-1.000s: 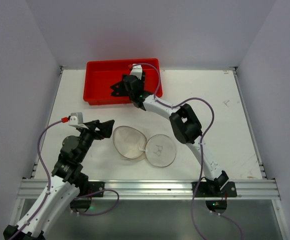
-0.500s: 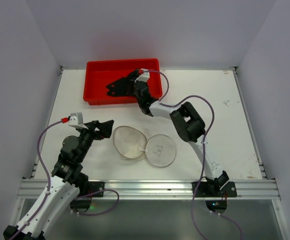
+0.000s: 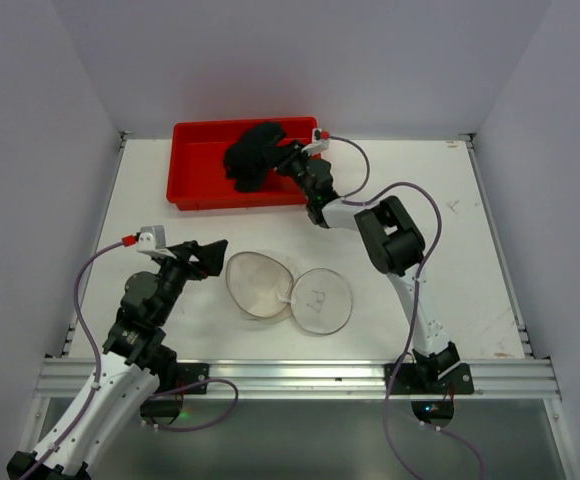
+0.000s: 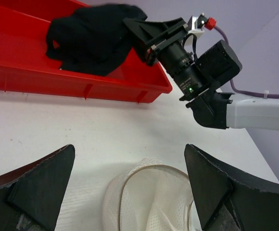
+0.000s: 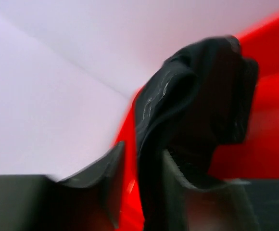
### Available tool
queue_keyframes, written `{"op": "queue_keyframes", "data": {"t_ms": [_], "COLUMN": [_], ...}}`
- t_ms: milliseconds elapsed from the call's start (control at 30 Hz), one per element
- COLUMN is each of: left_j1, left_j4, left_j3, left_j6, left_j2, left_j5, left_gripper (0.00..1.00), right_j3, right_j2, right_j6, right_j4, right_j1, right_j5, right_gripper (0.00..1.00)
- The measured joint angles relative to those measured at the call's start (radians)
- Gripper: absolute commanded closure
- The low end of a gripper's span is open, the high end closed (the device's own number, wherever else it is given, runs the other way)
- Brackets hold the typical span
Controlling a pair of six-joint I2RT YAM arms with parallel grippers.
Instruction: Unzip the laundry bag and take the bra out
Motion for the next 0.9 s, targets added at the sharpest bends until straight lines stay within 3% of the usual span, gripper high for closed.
{"op": "queue_keyframes", "data": {"t_ms": [33,133,367,767,900], "left_j1": [0.0,0.0,0.0,0.0,0.0], "left_j4": [0.0,-0.001,-0.008,-0.014,-0.014], "left_j3": [0.0,0.0,0.0,0.0,0.0], "left_j6": [0.0,0.0,0.0,0.0,0.0], "left_j2": [0.0,-0.002,-0.016,-0.014,-0.01], "left_j5": [0.0,-0.001,-0.013,-0.027,-0.027], "left_gripper": [0.0,0.0,0.0,0.0,0.0], "right_j3": [-0.018,-0.068,-0.181,-0.256,-0.274], "right_j2": [-0.003,-0.023,-0.121,-0.494,-0.555], "right_j6": [0.006,0.034,0.061,0.028,-0.011], "right_j4": [-0.014,-0.116,-0.223,-0.411,-0.483], "right_j1": [-0.011,-0.043,-0.065,-0.074,-0.074], "right_j5": [0.003,0.024,0.043,0.066,0.079], "right_gripper": [0.46,0.33,0.34,0.36,0.44]}}
